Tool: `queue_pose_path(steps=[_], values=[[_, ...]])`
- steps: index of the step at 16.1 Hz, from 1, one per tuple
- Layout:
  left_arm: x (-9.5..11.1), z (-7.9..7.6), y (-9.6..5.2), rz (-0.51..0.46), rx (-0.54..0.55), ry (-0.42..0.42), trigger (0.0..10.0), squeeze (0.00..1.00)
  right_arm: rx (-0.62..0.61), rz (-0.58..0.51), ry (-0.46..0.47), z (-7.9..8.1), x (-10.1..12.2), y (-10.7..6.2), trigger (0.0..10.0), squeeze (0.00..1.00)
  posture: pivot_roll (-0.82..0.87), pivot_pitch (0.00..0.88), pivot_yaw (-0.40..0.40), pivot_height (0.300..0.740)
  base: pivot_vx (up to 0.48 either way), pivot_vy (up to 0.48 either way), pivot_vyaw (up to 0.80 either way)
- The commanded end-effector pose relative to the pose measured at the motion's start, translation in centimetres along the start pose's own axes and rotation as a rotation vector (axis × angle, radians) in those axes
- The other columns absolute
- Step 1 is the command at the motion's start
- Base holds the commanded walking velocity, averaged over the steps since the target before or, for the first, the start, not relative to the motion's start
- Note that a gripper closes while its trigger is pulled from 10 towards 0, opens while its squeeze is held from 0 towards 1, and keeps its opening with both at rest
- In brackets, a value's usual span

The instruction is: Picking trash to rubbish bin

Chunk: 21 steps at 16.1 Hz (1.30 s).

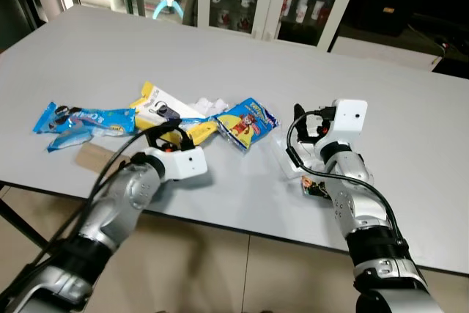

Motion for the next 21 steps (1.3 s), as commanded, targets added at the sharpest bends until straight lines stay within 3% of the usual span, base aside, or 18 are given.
queue_pose_path(steps=[1, 6, 9, 11, 15, 21], values=[[1.0, 0.3, 0.4, -0.033, 0.012, 0.020, 10.0, 0.00, 0.013, 0.001, 0.006, 0.1, 0.2, 0.0, 10.0, 0.00, -0.04, 0.062, -0.128, 0.740, 0.000, 0.000, 0.00], [1.2, -0.8, 1.7, -0.043, 0.007, 0.014, 10.0, 0.00, 0.240, 0.028, -0.019, 2.2, -0.2, -1.5, 10.0, 0.00, -0.06, 0.072, -0.129, 0.740, 0.000, 0.000, 0.00], [1.4, -1.1, 1.9, -0.052, 0.003, 0.018, 10.0, 0.00, 0.460, 0.068, -0.030, 4.0, -0.9, -3.7, 10.0, 0.00, -0.07, 0.075, -0.129, 0.740, 0.000, 0.000, 0.00], [1.4, -1.2, 1.9, -0.055, 0.003, 0.019, 10.0, 0.00, 0.502, 0.073, -0.024, 4.4, -0.9, -4.2, 10.0, 0.00, -0.07, 0.077, -0.128, 0.740, 0.000, 0.000, 0.00], [1.2, -1.6, 2.1, -0.056, -0.003, 0.030, 10.0, 0.00, 0.705, 0.073, 0.029, 6.5, -0.2, -6.7, 10.0, 0.00, -0.07, 0.074, -0.127, 0.740, 0.000, 0.000, 0.00], [0.2, -2.8, 2.6, -0.026, -0.023, 0.036, 10.0, 0.00, 0.811, 0.073, 0.079, 7.9, 0.3, -8.4, 10.0, 0.00, -0.07, 0.069, -0.122, 0.740, 0.000, 0.000, 0.00]])
Point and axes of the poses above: a point about 5 cm out from each wrist's last joint towards the gripper, its own y axis pointing out of the wrist towards the gripper, its own x axis along the axis of the wrist's last joint, z = x × y, the point moved 6 cm from there along y, pointing out of the wrist towards the gripper, and after that the axes turned 8 degrees about -y, right-handed, at the moved point
